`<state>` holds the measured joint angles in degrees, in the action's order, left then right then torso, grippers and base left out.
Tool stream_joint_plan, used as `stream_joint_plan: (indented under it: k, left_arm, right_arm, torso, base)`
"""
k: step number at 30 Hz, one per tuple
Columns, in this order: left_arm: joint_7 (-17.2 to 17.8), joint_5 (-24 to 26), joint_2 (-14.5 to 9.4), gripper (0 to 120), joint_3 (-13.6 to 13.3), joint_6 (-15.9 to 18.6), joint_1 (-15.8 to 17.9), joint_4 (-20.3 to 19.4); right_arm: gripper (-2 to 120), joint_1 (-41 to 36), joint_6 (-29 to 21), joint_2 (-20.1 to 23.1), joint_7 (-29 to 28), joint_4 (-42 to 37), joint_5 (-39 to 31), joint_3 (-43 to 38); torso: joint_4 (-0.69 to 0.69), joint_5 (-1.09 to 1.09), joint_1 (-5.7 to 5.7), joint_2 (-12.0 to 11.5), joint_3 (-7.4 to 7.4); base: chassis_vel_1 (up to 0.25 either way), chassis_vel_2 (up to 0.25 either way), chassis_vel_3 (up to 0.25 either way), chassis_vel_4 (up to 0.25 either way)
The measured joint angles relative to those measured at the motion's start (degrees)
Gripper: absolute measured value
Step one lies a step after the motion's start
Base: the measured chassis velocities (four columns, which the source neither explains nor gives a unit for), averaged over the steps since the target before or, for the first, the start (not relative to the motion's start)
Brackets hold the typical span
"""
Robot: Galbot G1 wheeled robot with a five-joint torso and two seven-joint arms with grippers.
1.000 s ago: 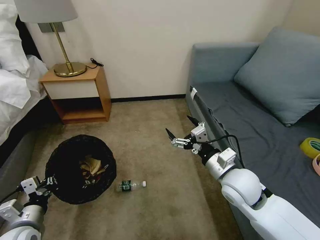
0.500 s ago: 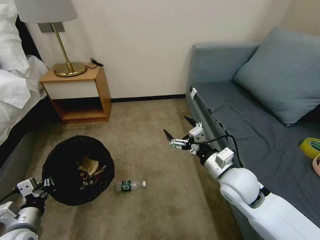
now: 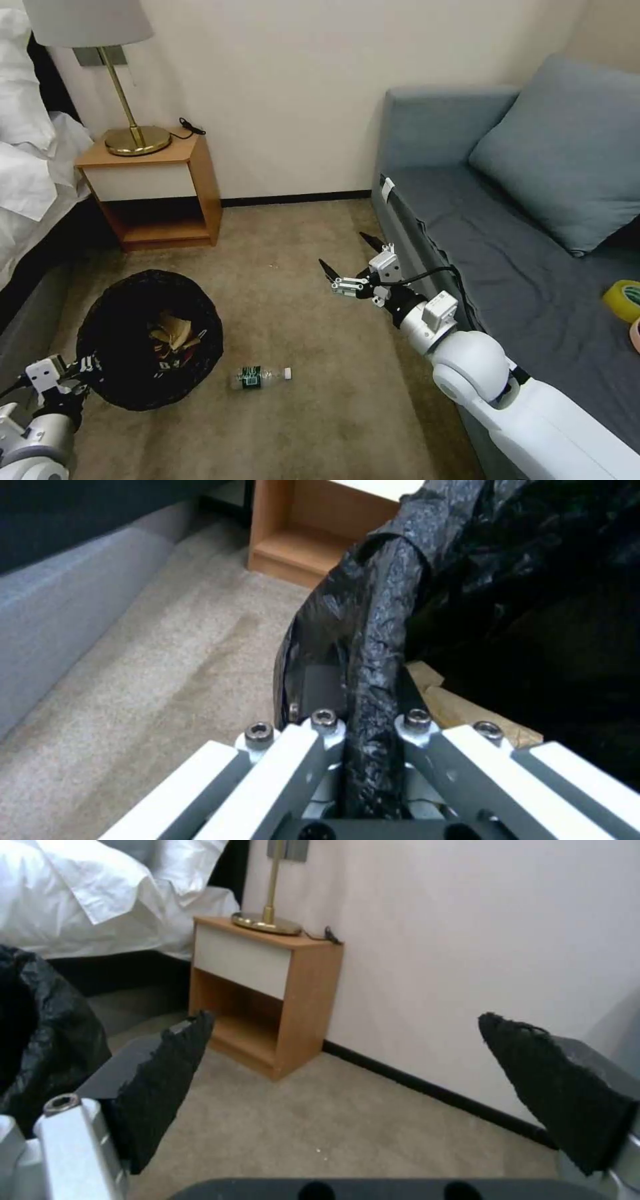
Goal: Pick up the trash bin, then pick up the garbage on the floor and place it into the trash bin.
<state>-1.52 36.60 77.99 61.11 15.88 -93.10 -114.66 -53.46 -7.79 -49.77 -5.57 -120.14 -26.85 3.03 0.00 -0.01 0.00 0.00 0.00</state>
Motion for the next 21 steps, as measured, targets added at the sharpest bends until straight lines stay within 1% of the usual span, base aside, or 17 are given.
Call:
stream_joint_plan:
  k: [12, 16, 20, 21]
  left_arm:
    - [-0.63, -0.13, -0.33, 1, 1.37, -0.02, -0.38, 0.91]
    - [-0.91, 0.47, -1.05, 1, 2.65, -0.02, -0.54, 1.21]
    - [-1.12, 0.6, -1.34, 1, 3.2, -0.03, -0.62, 1.43]
    - [-1.41, 0.59, -1.43, 1, 3.6, -0.18, -0.82, 1.65]
  right_arm:
    - [100, 3.0, 0.15, -1.02, 0.17, 2.69, -0.47, 3.92]
    - [100, 6.58, 0.87, -1.8, 0.59, 5.44, -0.86, 7.15]
    - [100, 9.49, 1.78, -2.07, 1.21, 7.48, -1.09, 9.57]
    - [100, 12.61, 2.75, -2.59, 1.98, 9.61, -1.22, 12.1]
  torso:
    - [0.0, 0.0, 0.0, 0.0, 0.0]
    - [-0.01, 0.01, 0.0, 0.0, 0.0]
    - [-0.02, 0.01, 0.0, 0.0, 0.0]
    - [-0.01, 0.0, 0.0, 0.0, 0.0]
  base:
    - [-0.041, 0.045, 0.052, -0.042]
    - [-0.088, 0.071, 0.073, -0.085]
    - [-0.06, 0.05, 0.058, -0.07]
    - [0.0, 0.0, 0.0, 0.0]
